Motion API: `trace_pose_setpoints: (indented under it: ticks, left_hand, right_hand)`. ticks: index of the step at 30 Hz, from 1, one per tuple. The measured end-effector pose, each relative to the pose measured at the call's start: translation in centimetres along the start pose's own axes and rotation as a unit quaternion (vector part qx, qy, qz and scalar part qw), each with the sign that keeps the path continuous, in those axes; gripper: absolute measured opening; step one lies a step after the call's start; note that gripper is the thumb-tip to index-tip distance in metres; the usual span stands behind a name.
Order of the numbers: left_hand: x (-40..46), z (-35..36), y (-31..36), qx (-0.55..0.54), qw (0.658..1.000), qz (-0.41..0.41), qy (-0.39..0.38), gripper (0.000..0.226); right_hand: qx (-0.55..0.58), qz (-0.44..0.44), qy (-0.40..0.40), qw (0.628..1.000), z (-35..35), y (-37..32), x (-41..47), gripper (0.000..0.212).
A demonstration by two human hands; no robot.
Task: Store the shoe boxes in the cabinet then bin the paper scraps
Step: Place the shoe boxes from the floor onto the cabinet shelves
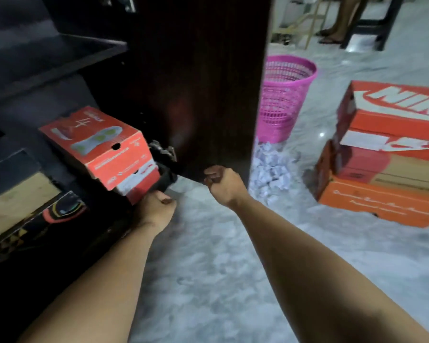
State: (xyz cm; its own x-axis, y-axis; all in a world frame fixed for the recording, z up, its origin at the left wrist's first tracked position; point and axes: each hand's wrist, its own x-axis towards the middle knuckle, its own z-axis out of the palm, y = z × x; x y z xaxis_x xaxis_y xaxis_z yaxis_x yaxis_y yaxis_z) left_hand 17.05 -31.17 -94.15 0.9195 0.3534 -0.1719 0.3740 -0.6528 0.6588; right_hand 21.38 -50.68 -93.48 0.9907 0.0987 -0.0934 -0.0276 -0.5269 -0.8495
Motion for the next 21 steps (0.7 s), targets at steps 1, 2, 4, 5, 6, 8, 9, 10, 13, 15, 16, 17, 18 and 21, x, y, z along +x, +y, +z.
trace_pose_setpoints:
  ticks: [1, 2, 4, 5, 6, 8, 9, 10, 13, 15, 16, 17, 18, 21]
  left_hand:
    - [-1.1, 1.5, 1.3, 0.012, 0.999, 0.022, -0.044, 0.016]
    - [-2.3, 3.0, 2.6, 0.022, 0.995, 0.042, -0.091, 0.015]
    - [-5.3, 6.2, 6.0, 0.024, 0.981, 0.091, -0.167, 0.011]
    - [-6.9, 7.6, 8.0, 0.018, 0.974, 0.119, -0.192, 0.01]
    - [-8.2, 9.0, 10.1, 0.014, 0.967, 0.146, -0.208, 0.009]
    - [-10.6, 11.6, 15.1, 0.007, 0.954, 0.201, -0.224, 0.021]
    - [-11.6, 12.8, 17.5, 0.001, 0.948, 0.22, -0.231, 0.028]
    - [-12.3, 13.9, 19.6, -0.005, 0.944, 0.233, -0.234, 0.028]
    - [-13.9, 16.9, 25.2, -0.027, 0.942, 0.249, -0.222, 0.022]
    - [-13.8, 19.1, 28.8, -0.04, 0.943, 0.26, -0.201, 0.035]
    - [-13.6, 20.2, 30.5, -0.048, 0.945, 0.26, -0.191, 0.04]
    - [-13.4, 21.4, 32.3, -0.063, 0.946, 0.261, -0.181, 0.044]
    - [-13.1, 22.4, 34.1, -0.077, 0.948, 0.257, -0.171, 0.048]
    - [-12.0, 25.5, 38.7, -0.113, 0.955, 0.239, -0.132, 0.057]
  right_hand:
    - [-0.021, 0.008, 0.011, 1.0, -1.9, 1.2, -1.4, 0.03]
    - [-0.038, 0.017, 0.025, 0.999, -4.0, 2.5, -2.9, 0.03]
    - [-0.068, 0.04, 0.07, 0.994, -8.7, 5.2, -5.9, 0.026]
    - [-0.072, 0.052, 0.104, 0.991, -11.4, 6.4, -7.2, 0.023]
    - [-0.068, 0.064, 0.141, 0.986, -14.1, 7.6, -8.3, 0.021]
    - [-0.052, 0.09, 0.219, 0.97, -19.9, 9.4, -10.6, 0.019]
    - [-0.042, 0.107, 0.262, 0.958, -22.6, 10.3, -11.8, 0.02]
    - [-0.027, 0.126, 0.302, 0.944, -25.1, 11.1, -12.9, 0.021]
    - [-0.005, 0.155, 0.388, 0.908, -31.5, 12.9, -15.9, 0.026]
    - [-0.013, 0.169, 0.435, 0.885, -35.3, 13.8, -17.2, 0.032]
    - [-0.015, 0.174, 0.454, 0.873, -37.2, 14.5, -17.6, 0.035]
    - [-0.016, 0.176, 0.469, 0.865, -39.0, 15.1, -17.8, 0.038]
    - [-0.012, 0.177, 0.481, 0.859, -40.7, 16.0, -17.8, 0.041]
    - [0.008, 0.183, 0.497, 0.848, -44.8, 18.5, -17.2, 0.052]
